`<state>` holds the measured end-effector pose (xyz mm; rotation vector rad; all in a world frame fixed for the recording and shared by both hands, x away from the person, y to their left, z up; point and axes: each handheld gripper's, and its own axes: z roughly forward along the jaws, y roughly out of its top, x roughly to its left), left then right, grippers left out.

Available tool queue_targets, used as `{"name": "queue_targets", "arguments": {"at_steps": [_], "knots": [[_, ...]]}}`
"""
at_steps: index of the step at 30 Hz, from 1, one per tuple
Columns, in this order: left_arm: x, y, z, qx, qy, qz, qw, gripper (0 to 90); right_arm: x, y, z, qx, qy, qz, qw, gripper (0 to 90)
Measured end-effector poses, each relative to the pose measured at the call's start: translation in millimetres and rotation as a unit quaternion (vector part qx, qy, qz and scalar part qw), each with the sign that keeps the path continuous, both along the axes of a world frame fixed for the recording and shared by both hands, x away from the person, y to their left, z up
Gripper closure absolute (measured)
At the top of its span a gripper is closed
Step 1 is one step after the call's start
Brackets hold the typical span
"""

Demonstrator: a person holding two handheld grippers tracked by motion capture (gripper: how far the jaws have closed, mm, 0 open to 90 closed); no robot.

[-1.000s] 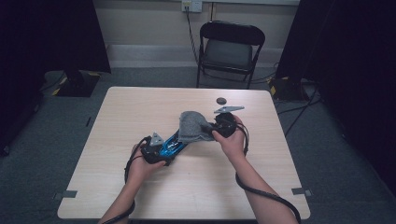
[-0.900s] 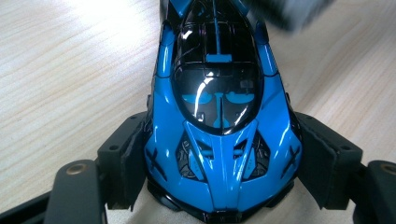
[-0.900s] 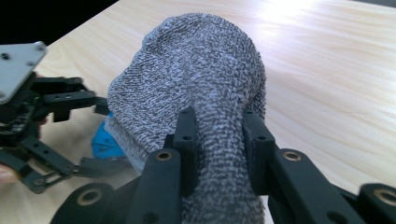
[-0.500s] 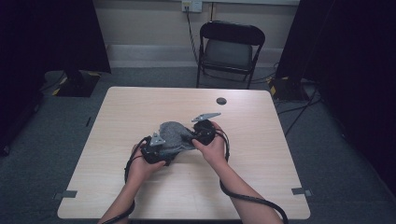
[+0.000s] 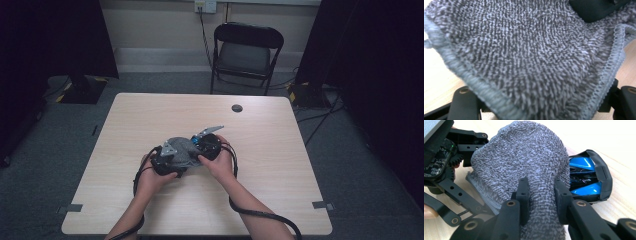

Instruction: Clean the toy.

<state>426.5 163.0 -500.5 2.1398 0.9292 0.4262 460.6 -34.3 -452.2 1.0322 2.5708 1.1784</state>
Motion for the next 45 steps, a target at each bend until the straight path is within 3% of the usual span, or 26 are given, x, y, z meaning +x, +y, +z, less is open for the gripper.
{"name": "queue_targets", "arguments": {"at_steps": [30, 45], "knots": [[0.0, -0.1, -0.1, 0.0, -0.001, 0.0, 1.0, 25.9, 10.3, -13.0, 6.0, -0.012, -0.009, -0.021, 0.9997, 70.3], [0.0, -0.1, -0.1, 0.0, -0.001, 0.001, 1.0, 25.8, 21.3, -28.2, 7.0, -0.014, -0.006, -0.05, 0.9987, 70.3]]}}
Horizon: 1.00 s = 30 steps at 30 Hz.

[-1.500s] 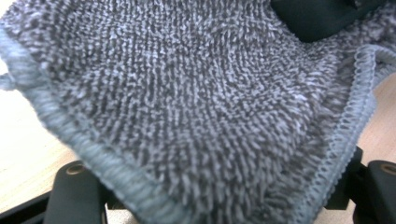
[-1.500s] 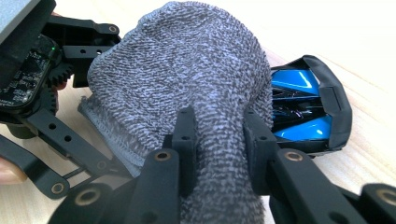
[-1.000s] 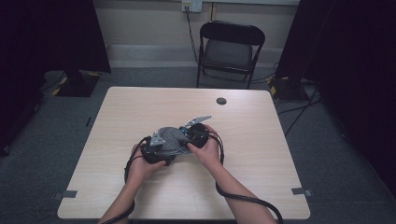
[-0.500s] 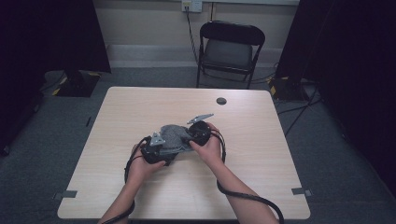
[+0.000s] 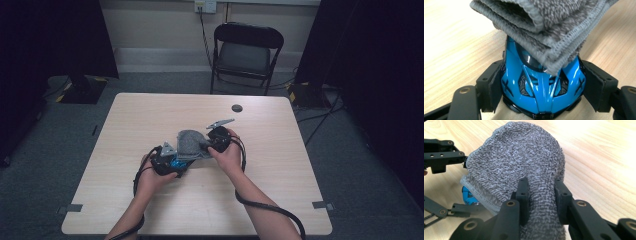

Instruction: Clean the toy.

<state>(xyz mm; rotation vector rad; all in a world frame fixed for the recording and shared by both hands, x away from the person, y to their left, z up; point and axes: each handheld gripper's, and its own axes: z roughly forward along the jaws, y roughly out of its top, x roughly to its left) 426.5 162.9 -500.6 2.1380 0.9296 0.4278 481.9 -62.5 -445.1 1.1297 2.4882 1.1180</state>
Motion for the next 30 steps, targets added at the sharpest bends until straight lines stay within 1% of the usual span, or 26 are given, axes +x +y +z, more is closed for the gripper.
{"name": "queue_targets", "arguments": {"at_steps": [9, 16, 20, 24, 27, 30], "knots": [[0.0, -0.1, 0.0, 0.0, 0.0, 0.0, 1.0, 25.8, 4.6, -3.7, 1.3, 0.005, -0.001, -0.018, 0.9998, 69.6], [-0.2, -0.2, -0.1, -0.002, 0.001, 0.001, 1.0, 25.9, 7.2, -5.5, 3.7, 0.0, -0.003, -0.02, 0.9998, 69.7], [-0.2, -0.3, -0.2, -0.002, 0.001, 0.001, 1.0, 25.9, 8.7, -8.8, 4.6, -0.001, -0.006, -0.027, 0.9996, 69.6], [-0.2, -0.2, -0.1, -0.002, 0.001, 0.001, 1.0, 25.8, 10.9, -14.9, 3.5, -0.013, -0.007, -0.036, 0.9992, 69.4], [-0.2, -0.2, -0.1, -0.002, 0.001, 0.001, 1.0, 25.8, 13.2, -22.5, 0.8, -0.004, -0.002, -0.043, 0.9991, 69.4], [-0.2, -0.1, 0.0, -0.002, 0.002, 0.001, 1.0, 25.9, 14.3, -28.1, -1.1, -0.003, 0.001, -0.051, 0.9987, 69.4]]}}
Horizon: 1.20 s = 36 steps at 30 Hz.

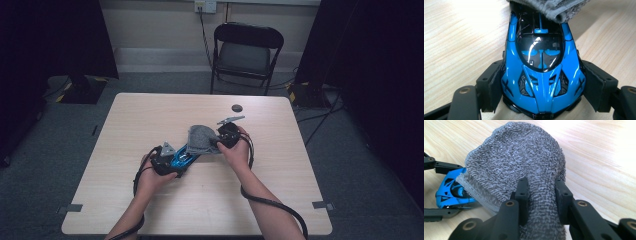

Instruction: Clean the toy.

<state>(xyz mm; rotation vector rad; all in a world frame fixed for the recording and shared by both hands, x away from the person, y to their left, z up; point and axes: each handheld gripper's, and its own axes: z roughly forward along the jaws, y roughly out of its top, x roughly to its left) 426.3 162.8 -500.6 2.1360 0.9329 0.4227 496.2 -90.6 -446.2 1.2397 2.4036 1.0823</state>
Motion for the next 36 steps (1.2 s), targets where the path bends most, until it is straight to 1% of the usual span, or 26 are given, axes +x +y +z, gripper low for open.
{"name": "queue_targets", "arguments": {"at_steps": [10, 15, 23, 36], "knots": [[-0.1, -0.1, -0.1, 0.0, -0.001, 0.001, 1.0, 25.8, 1.8, -8.2, -0.2, -0.002, -0.001, -0.011, 0.9999, 69.4], [0.0, 0.0, 0.0, 0.0, 0.0, 0.0, 1.0, 25.8, 3.7, -14.5, -1.5, 0.003, 0.001, -0.02, 0.9998, 69.3], [-0.1, -0.2, -0.1, 0.0, -0.001, 0.001, 1.0, 25.8, 3.9, -20.4, -2.7, 0.005, 0.002, -0.025, 0.9997, 69.3], [-0.1, -0.1, -0.1, 0.0, -0.001, 0.001, 1.0, 25.8, 5.1, -32.2, -4.0, 0.0, 0.002, -0.037, 0.9993, 69.2]]}}
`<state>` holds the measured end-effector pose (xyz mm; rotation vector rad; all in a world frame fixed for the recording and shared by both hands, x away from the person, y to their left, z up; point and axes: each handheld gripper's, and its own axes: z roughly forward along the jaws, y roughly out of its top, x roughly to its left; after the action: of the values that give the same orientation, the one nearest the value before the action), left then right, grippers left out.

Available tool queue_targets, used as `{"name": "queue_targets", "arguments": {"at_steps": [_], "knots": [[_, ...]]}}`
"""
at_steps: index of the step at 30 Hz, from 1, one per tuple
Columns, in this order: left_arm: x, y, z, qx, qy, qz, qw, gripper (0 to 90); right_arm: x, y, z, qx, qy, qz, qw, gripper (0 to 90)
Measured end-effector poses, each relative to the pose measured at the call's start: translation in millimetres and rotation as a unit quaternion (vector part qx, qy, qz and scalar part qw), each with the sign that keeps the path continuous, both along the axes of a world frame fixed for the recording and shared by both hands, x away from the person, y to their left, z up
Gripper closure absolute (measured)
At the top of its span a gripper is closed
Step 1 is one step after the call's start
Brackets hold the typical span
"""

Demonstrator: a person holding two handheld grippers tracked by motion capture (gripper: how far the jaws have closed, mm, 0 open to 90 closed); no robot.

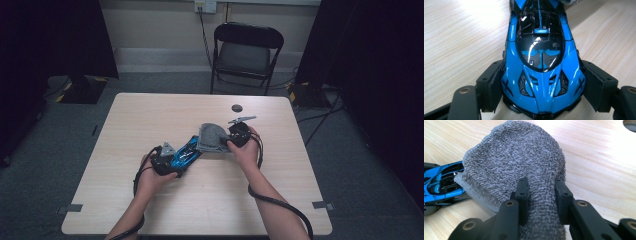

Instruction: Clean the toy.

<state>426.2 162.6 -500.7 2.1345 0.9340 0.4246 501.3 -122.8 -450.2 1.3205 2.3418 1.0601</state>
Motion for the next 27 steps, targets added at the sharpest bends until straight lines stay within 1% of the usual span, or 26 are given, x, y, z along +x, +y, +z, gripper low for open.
{"name": "queue_targets", "arguments": {"at_steps": [15, 21, 27], "knots": [[0.0, 0.0, 0.0, 0.0, 0.0, 0.0, 1.0, 25.9, -0.1, -16.5, -1.7, -0.003, 0.0, -0.015, 0.9999, 69.2], [0.0, 0.0, 0.0, 0.0, 0.0, 0.0, 1.0, 25.8, -0.4, -25.9, -2.4, -0.006, 0.0, -0.021, 0.9998, 69.2], [0.0, -0.1, 0.0, 0.0, 0.0, 0.0, 1.0, 25.8, -1.9, -37.3, -2.5, -0.001, 0.0, -0.025, 0.9997, 69.1]]}}
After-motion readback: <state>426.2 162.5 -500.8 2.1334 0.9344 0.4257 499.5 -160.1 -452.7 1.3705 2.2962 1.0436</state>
